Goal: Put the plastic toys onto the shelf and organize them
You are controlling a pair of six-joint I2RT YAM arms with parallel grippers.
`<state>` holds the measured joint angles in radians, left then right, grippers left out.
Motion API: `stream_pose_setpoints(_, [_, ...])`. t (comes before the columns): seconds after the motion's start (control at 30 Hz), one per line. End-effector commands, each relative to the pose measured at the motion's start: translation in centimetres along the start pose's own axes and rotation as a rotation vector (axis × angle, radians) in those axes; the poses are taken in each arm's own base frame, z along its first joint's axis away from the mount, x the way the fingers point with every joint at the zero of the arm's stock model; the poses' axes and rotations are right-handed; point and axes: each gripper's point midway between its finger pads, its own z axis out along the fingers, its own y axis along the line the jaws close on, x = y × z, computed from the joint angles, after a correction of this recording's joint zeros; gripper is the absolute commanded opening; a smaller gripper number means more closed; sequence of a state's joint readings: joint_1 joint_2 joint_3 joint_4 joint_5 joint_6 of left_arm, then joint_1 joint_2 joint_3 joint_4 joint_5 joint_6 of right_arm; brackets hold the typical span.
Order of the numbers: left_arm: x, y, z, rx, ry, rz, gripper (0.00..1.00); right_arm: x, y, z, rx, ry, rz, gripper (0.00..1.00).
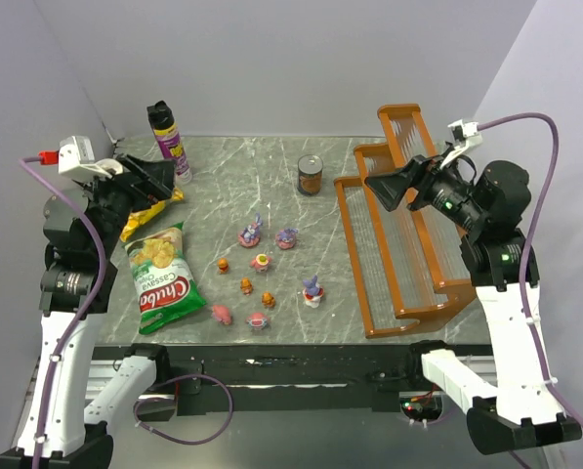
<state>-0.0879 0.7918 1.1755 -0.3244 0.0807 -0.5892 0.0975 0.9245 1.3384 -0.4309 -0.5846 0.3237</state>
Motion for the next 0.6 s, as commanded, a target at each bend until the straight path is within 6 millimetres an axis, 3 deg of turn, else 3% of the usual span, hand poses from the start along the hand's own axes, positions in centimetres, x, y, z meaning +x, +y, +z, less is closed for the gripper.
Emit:
stream_pose_setpoints(0.0, [-1.2, -0.9, -0.8, 0.04, -0.049, 0.017, 0.96, 1.5, -0.2, 0.2, -0.016, 0.039, -0.019, 1.0])
stream_pose_setpoints(0.13, [-1.0, -1.0, -1.5, 0.065, -0.065, 0.038, 0.96, 3.2, 0.9, 0.3, -0.082, 0.083, -0.079, 1.0])
stream_pose_setpoints(0.17, [-0.8, -1.1, -1.6, 0.072, -0.062, 0.043, 0.96, 4.2, 2.3, 0.5, -0.136, 0.117, -0.098, 1.0])
stream_pose_setpoints(0.27, [0.4, -1.2, -1.9, 0.113, -0.04, 0.072, 0.96, 6.7, 4.0, 0.9, -0.213, 0.188, -0.239, 1.0])
stream_pose_setpoints(0.3, [1.7, -0.5, -1.8, 0.108, -0.015, 0.081, 0.96, 8.0, 5.9, 0.9, -0.278, 0.225, -0.262, 1.0])
stream_pose_setpoints(0.4, [3.4, 0.5, -1.9, 0.098, 0.014, 0.084, 0.96, 10.7, 6.9, 1.7, -0.297, 0.292, -0.314, 1.0])
stream_pose_setpoints(0.5, [4.4, 1.7, -1.7, 0.047, 0.044, 0.074, 0.96, 11.5, 4.7, 3.4, -0.093, 0.3, -0.161, 0.99])
stream_pose_setpoints(0.57, [5.5, 3.2, -1.3, -0.018, 0.08, 0.062, 0.96, 13.6, 3.3, 4.4, 0.068, 0.308, 0.021, 0.91])
